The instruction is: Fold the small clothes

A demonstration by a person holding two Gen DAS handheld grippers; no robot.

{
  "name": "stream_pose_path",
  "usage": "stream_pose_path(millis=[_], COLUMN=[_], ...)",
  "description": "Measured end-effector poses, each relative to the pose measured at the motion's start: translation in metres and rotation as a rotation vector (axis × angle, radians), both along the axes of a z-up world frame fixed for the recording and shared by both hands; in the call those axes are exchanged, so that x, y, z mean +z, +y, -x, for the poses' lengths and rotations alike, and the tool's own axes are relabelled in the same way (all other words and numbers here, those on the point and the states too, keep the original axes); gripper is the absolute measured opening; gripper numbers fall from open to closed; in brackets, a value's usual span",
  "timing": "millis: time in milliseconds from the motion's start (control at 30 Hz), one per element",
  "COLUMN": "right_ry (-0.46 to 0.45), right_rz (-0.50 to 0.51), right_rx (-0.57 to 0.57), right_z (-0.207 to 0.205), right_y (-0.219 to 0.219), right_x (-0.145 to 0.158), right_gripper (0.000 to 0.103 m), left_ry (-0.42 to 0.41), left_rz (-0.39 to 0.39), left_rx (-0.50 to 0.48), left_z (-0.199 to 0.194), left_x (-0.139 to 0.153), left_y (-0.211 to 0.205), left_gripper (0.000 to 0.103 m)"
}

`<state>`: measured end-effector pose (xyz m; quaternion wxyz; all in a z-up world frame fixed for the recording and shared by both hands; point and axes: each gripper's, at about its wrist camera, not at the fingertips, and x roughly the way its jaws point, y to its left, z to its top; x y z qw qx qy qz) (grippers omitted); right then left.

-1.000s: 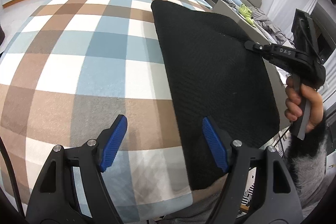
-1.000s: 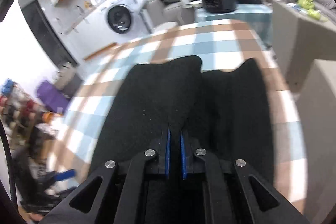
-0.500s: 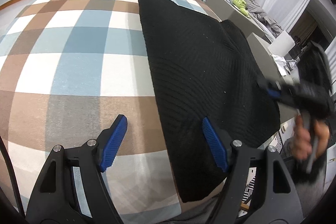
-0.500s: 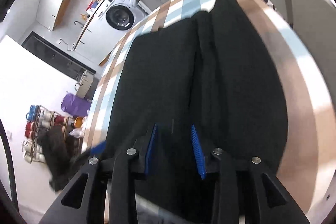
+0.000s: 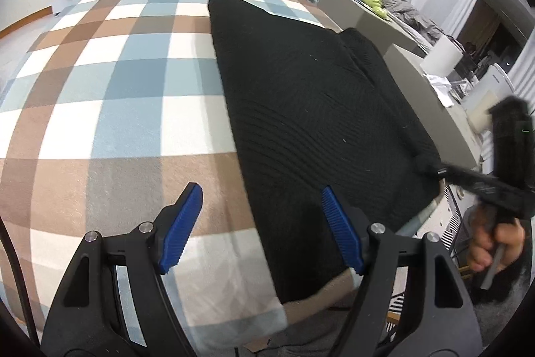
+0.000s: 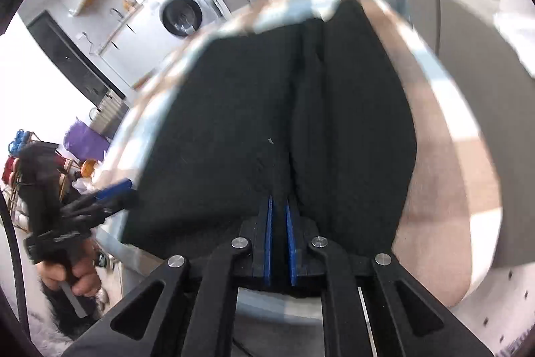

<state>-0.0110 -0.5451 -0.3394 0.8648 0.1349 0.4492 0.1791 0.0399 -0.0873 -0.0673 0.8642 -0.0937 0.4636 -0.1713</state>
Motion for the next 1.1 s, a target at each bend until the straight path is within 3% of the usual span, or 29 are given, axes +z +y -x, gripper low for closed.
stream_pose_path(millis=[233,400,467,500,533,600,733,967,1000,1100], right_ry=[-0.021,0.003,-0.008,-0.021,-0.039,-0.071,-0.052,-0.067,-0.070,-0.068], right_rz=[-0.050,0.006,-0.004,-0.016,-0.034,-0.054,-0.077,-0.055,-0.042,0.006], right_rx=[0.001,0.021,0.022,0.017,0.002,-0.034,-0.025,0.056,0.067,0.085], right_z=[0.000,0.003,0.005,0.006,0.006,0.000,-0.026,-0.096,-0.104,-0.123], right_y=[0.005,-0.001,-0.004,-0.007,-0.012,-0.024,-0.027,-0.005,-0.001,0.009], right_x=[0.004,0.002,0.010,0.013,0.016,0.021,0.017,0.008,0.008,0.006], right_gripper=[0.011,0.011,0.017,0.030,0.050,0.059,0.059,0.058,0.055,0.023], left_ry=[-0.052,-0.042,-0.019,-0.012,-0.013,-0.018,-0.024,-0.008,-0.001,0.015], left_rz=[0.016,-0.094,-0.115,-0.107,-0.092,-0.061,-0.005,-0.002,0.000,0.002], left_rx=[-0.106,-0.146,-0.140,-0.138,-0.134,-0.126,-0.099,-0.026,-0.016,0.008], left_z=[0.024,0.033,0.034,0.035,0.036,0.036,0.030,0.014,0.012,0.006], left_x=[0.011,0.002,-0.003,-0.003,-0.001,0.002,0.009,0.005,0.003,-0.001], left_y=[-0.022,-0.037,-0.035,-0.032,-0.029,-0.024,-0.014,0.001,0.003,0.009], left_gripper=[0.072,0.072,0.072,0.072,0.072,0.072,0.072,0.072,0.072,0.072])
